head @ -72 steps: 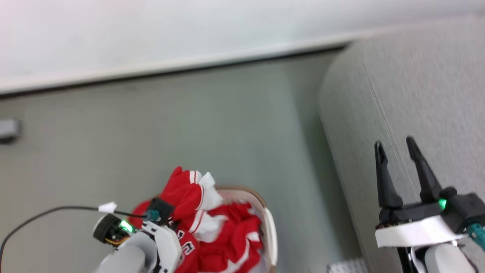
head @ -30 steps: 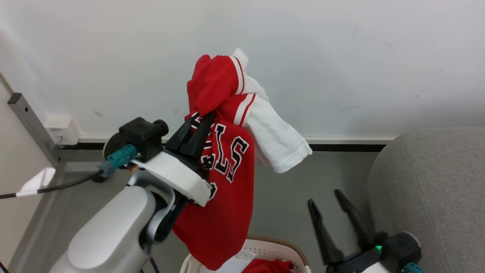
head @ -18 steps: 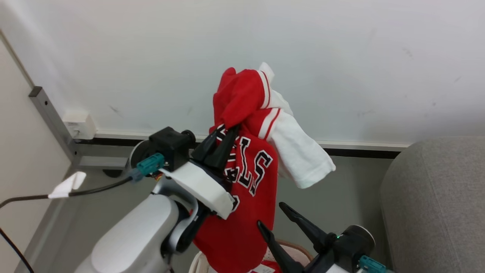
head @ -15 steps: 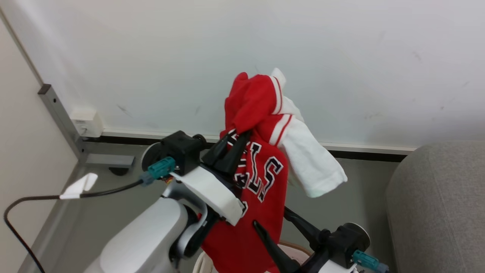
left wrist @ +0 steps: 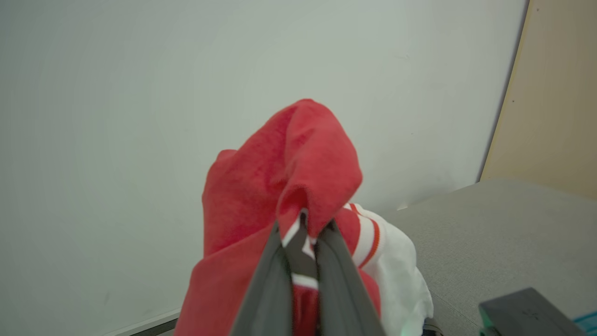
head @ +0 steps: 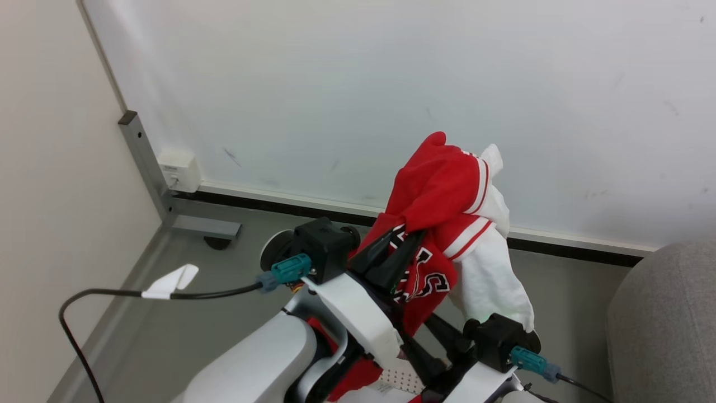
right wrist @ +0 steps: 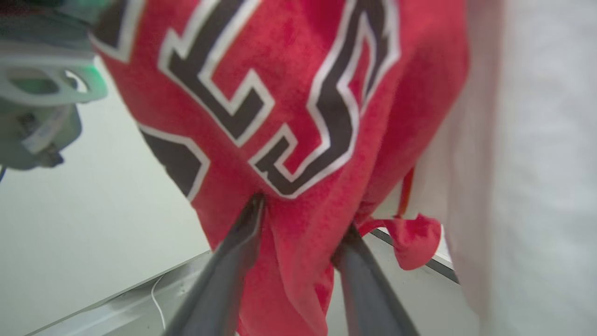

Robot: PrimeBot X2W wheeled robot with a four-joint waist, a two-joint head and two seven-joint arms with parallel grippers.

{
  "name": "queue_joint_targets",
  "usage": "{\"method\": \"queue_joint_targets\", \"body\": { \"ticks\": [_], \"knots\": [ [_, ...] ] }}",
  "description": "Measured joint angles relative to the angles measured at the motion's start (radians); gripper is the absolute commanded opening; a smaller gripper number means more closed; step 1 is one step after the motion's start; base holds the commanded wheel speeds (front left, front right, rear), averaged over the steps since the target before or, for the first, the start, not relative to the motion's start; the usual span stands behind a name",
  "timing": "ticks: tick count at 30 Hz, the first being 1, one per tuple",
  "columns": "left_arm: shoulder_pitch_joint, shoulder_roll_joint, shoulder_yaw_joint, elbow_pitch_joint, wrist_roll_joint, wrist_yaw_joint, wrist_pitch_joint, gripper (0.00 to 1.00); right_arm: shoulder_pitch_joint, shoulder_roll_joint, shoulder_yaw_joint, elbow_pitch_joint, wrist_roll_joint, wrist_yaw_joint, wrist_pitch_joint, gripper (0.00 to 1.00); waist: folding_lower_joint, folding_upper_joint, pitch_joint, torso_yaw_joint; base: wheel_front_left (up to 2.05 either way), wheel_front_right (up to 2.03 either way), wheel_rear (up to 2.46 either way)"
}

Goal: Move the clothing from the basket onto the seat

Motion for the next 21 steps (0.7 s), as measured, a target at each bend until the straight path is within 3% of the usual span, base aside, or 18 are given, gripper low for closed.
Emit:
{"method": "queue_joint_targets", "body": {
  "ticks": [21],
  "knots": [
    [0.018,0.033,0.034,0.040,-0.021,0.028,-0.016,0.00,0.065,0.000,-0.090,-0.094,-0.026,0.000,0.000,0.00,0.0000,0.0000,0.011,-0.045,0.00,0.00,0.00]
  ]
}}
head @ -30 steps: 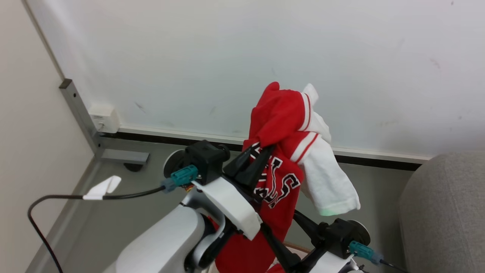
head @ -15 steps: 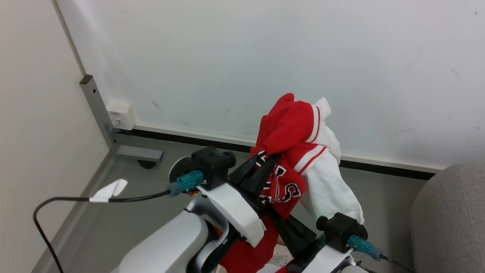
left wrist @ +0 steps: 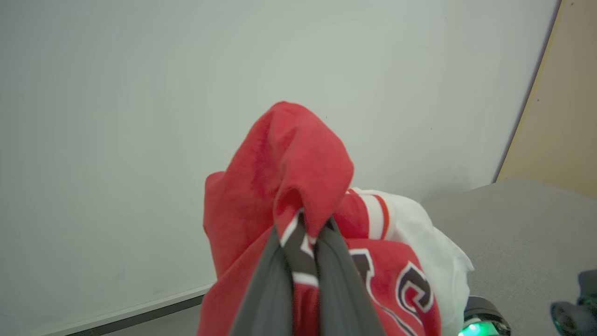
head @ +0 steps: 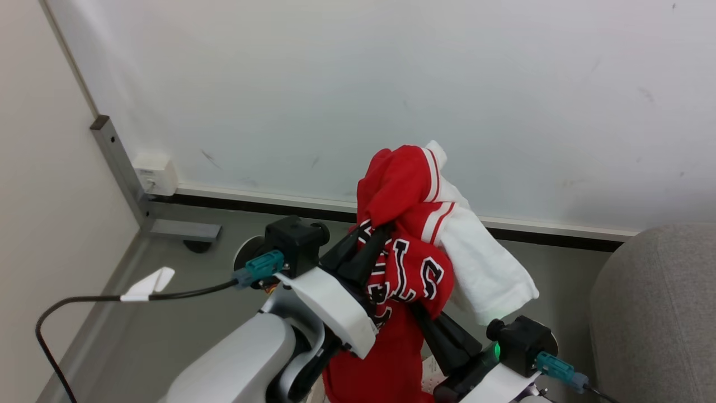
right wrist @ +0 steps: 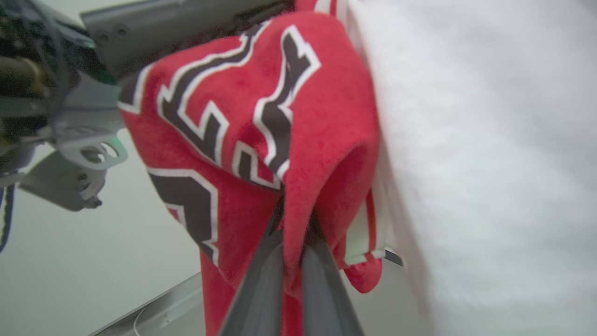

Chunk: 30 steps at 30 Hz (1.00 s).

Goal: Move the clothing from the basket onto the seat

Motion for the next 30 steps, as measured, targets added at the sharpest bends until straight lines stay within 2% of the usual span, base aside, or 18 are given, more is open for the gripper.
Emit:
{"method": "queue_joint_targets", "body": {
  "ticks": [1,2,3,15,30],
  "knots": [
    [0.004,-0.001,0.002,0.002,-0.004,0.004,0.000,0.24,0.007,-0.003,-0.007,-0.010,-0.001,0.000,0.000,0.00,0.0000,0.0000,0.001,-0.005,0.00,0.00,0.00],
    [0.007,-0.002,0.003,0.002,-0.010,0.004,-0.005,0.87,0.013,-0.005,-0.014,-0.019,-0.001,0.000,0.000,0.00,0.0000,0.0000,0.002,-0.010,0.00,0.00,0.00],
    [0.009,-0.002,0.000,0.002,-0.010,0.004,-0.006,1.00,0.018,-0.007,-0.021,-0.027,-0.001,0.000,0.000,0.00,0.0000,0.0000,0.004,-0.015,0.00,0.00,0.00],
    [0.035,0.006,-0.027,-0.041,0.000,-0.016,-0.052,1.00,0.064,-0.056,-0.137,-0.143,-0.018,0.000,0.001,0.00,0.0000,0.0000,0.028,-0.133,0.00,0.00,0.00],
    [0.074,0.040,-0.073,-0.072,0.056,-0.046,-0.113,1.00,0.096,-0.113,-0.310,-0.242,-0.072,0.000,0.001,0.00,0.0000,0.0000,0.070,-0.398,0.00,0.00,0.00]
  ]
}}
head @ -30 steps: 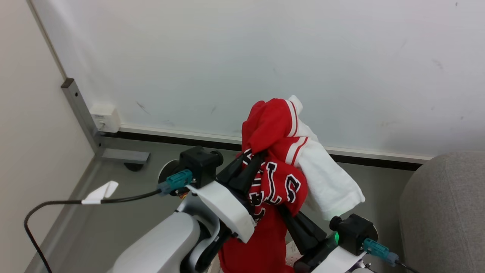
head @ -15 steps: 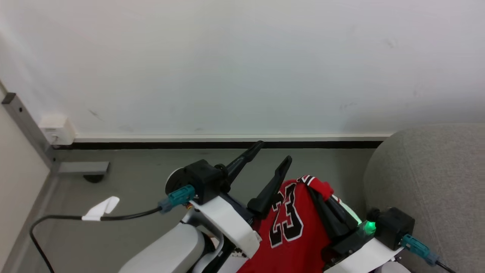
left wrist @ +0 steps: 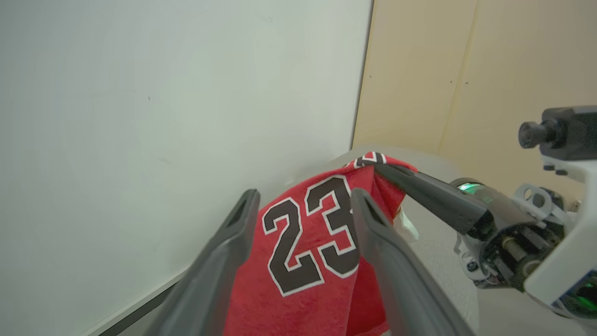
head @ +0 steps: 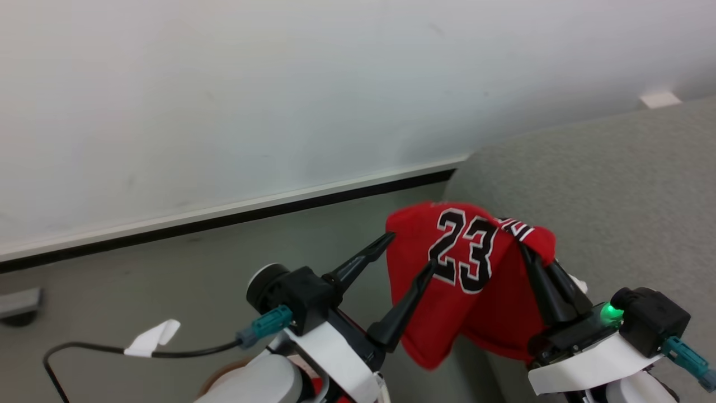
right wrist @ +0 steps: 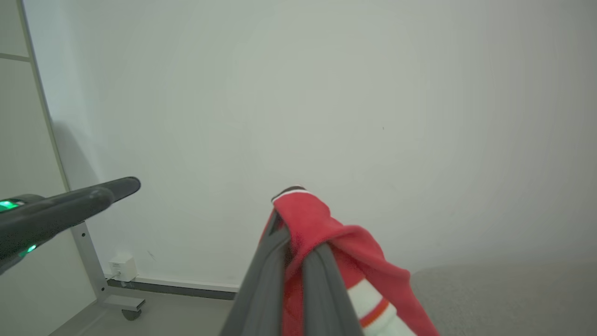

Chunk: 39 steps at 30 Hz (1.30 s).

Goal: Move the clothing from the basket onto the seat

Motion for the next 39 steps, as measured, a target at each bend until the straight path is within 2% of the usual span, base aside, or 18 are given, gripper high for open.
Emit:
{"method": "queue_joint_targets", "body": {
  "ticks": [9,16,22,26,33,39],
  "knots": [
    [0.000,-0.005,-0.020,0.036,0.034,-0.006,-0.014,1.00,0.015,-0.015,-0.049,-0.036,-0.005,0.000,0.000,0.00,0.0000,0.0000,0.031,-0.144,0.00,0.00,0.00],
    [-0.011,-0.013,-0.029,0.063,0.040,-0.013,-0.018,1.00,0.015,-0.014,-0.074,-0.055,-0.008,0.000,0.000,0.00,0.0000,0.0000,0.065,-0.184,0.00,0.00,0.00],
    [-0.037,-0.017,-0.032,0.066,0.040,-0.019,-0.008,1.00,-0.034,-0.030,-0.103,-0.063,-0.008,0.000,0.000,0.00,-0.0001,0.0000,0.097,-0.178,0.00,0.00,0.00],
    [-0.059,-0.009,-0.034,0.058,0.046,-0.024,0.008,1.00,-0.124,-0.066,-0.144,-0.043,0.003,0.000,0.000,0.00,-0.0001,0.0000,0.138,-0.160,0.00,0.00,0.00],
    [-0.128,0.018,-0.032,0.015,0.067,-0.035,0.048,1.00,-0.345,-0.165,-0.240,0.046,0.047,0.000,0.021,0.00,0.0000,0.0000,0.257,-0.109,0.00,0.00,0.00],
    [-0.181,0.035,-0.029,-0.016,0.095,-0.044,0.069,1.00,-0.518,-0.283,-0.352,0.160,0.065,0.000,0.049,0.00,0.0000,0.0000,0.381,-0.054,0.00,0.00,0.00]
  ]
}}
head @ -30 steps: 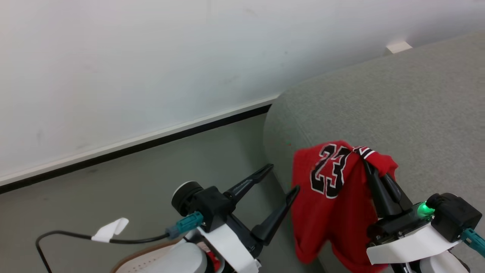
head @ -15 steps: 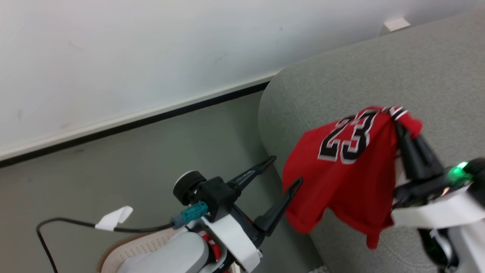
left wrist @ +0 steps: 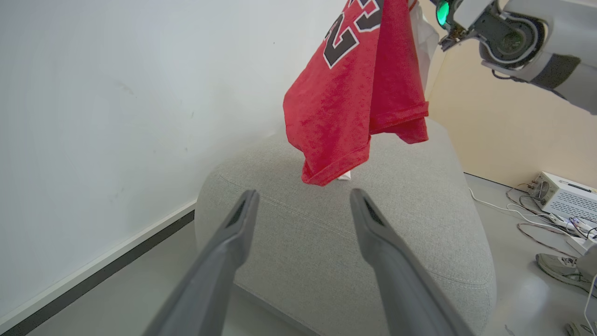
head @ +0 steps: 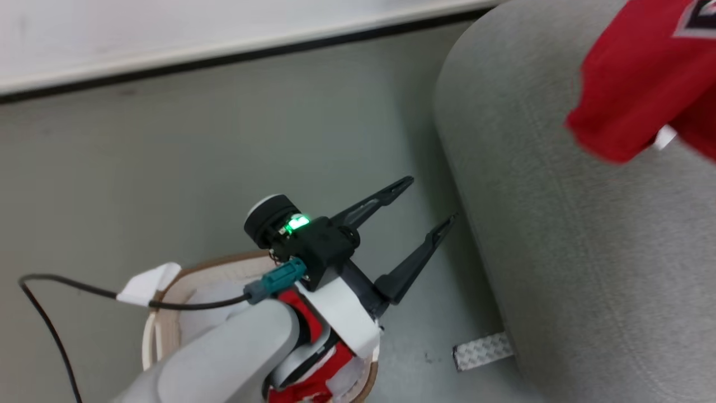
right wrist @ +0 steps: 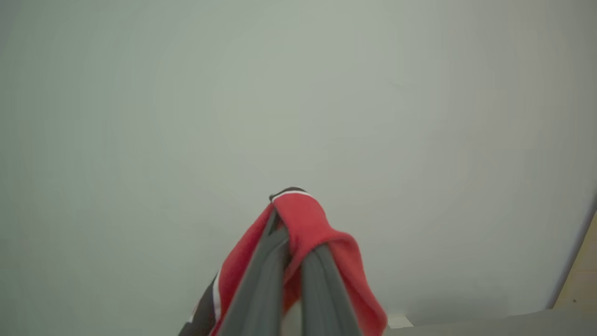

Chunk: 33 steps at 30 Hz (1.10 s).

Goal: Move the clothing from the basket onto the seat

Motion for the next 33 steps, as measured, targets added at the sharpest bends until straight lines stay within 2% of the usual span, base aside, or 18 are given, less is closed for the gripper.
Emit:
{"method": "queue_joint_targets", "body": {
  "ticks": [5,8,13,18,22,25,26,27,28,33],
  "knots": [
    [-0.039,0.008,0.013,-0.016,0.008,0.000,0.002,1.00,-0.116,-0.085,-0.084,0.143,0.002,0.000,0.013,0.00,0.0001,0.0000,0.098,0.052,0.00,0.00,0.00],
    [-0.053,0.013,0.018,-0.020,0.010,0.000,0.002,1.00,-0.172,-0.116,-0.094,0.232,-0.028,0.000,0.042,0.00,0.0001,0.0000,0.150,0.082,0.00,0.00,0.00],
    [-0.070,0.012,0.024,-0.013,0.012,-0.005,-0.009,1.00,-0.208,-0.144,-0.023,0.395,-0.099,0.000,0.141,0.00,0.0002,-0.0001,0.215,0.132,0.00,0.00,0.00],
    [-0.071,0.006,0.022,0.005,0.012,-0.008,-0.026,1.00,-0.215,-0.159,0.026,0.573,-0.130,0.000,0.275,0.00,0.0001,-0.0002,0.232,0.170,0.00,0.00,0.00],
    [-0.071,0.006,0.024,0.013,0.008,-0.007,-0.034,1.00,-0.215,-0.160,0.048,0.640,-0.126,0.000,0.328,0.00,0.0000,-0.0002,0.220,0.174,0.00,0.00,0.00],
    [-0.069,0.006,0.026,0.017,0.006,-0.002,-0.036,1.00,-0.216,-0.158,0.068,0.655,-0.123,0.000,0.328,0.00,0.0000,-0.0002,0.209,0.171,0.00,0.00,0.00],
    [-0.068,0.006,0.026,0.019,0.004,0.001,-0.038,1.00,-0.216,-0.158,0.073,0.661,-0.120,0.000,0.328,0.14,0.0000,-0.0002,0.205,0.170,0.00,0.00,0.00],
    [-0.067,0.006,0.025,0.022,0.001,0.001,-0.040,1.00,-0.216,-0.157,0.077,0.668,-0.116,0.000,0.326,0.40,0.0000,-0.0002,0.200,0.168,0.00,0.00,0.00],
    [-0.065,0.006,0.025,0.025,0.000,0.001,-0.043,1.00,-0.216,-0.153,0.080,0.674,-0.115,0.000,0.319,1.00,0.0000,-0.0002,0.193,0.167,0.00,0.00,0.00],
    [-0.035,0.006,0.029,0.050,-0.011,0.008,-0.059,1.00,-0.212,-0.134,0.127,0.690,-0.114,0.000,0.321,1.00,0.0000,-0.0001,0.135,0.157,0.00,0.00,0.00]
  ]
}}
